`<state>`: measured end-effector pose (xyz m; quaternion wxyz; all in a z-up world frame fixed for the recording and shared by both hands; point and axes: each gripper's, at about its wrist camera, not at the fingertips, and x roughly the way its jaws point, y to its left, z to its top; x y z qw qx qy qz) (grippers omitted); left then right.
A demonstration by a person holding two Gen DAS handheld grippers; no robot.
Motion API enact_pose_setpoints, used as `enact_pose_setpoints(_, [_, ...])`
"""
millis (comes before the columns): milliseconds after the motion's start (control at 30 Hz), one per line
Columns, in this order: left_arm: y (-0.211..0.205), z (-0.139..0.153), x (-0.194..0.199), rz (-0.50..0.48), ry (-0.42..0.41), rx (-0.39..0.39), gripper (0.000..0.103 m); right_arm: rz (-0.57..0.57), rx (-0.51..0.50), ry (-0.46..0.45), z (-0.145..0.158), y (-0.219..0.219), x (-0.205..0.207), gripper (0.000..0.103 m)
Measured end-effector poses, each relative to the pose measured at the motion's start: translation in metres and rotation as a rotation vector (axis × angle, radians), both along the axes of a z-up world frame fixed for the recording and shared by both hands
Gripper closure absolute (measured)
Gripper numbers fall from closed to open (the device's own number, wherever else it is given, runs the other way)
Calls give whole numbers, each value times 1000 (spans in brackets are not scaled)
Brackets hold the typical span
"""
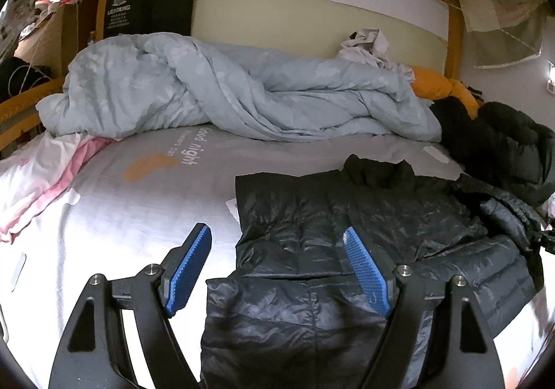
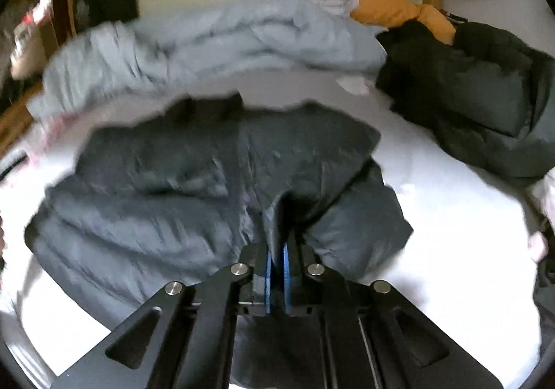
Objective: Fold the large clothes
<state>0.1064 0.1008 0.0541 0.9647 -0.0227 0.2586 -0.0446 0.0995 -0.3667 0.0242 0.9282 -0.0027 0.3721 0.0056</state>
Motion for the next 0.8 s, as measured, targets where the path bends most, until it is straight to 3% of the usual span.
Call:
enact_pose_setpoints(100, [-1,0,0,-4,-1,-5,25,-22,20,-33,12,1,2,69])
enact_pose_setpoints(167, [-2,-3,2,-4,6,1,25,-43,11,-91,31,5,7,32])
enact_pose_setpoints(233, [-3,-7,5,-3,20,15,25,-70,-24,-148,46,13,17,28])
enact_pose_setpoints(333, [-4,-17,12,3,58,35,25,-64,-51,-149,57,28,44,26])
enact_pose_setpoints(400, [-3,-23,16,-2,81,28,25,-47,-80,-70,52,39,67,24])
enact_pose_setpoints(500, [-4,-26,18,-3,94,26,25,-87,-206,167,17,57,121,24])
enact_pose_setpoints(533, [-3,-26,18,-3,93,27,25,-121,-239,213,8,58,132,26])
enact_pose_setpoints(600, [-3,-24,18,-2,87,29,25,-128,-219,210,1,62,144,65])
enact_pose_setpoints(633, [-2,-24,18,-1,84,31,25,-121,-196,201,1,64,147,91])
enact_pose_setpoints(800, [4,-20,21,5,77,29,25,9,-168,-53,36,117,137,94])
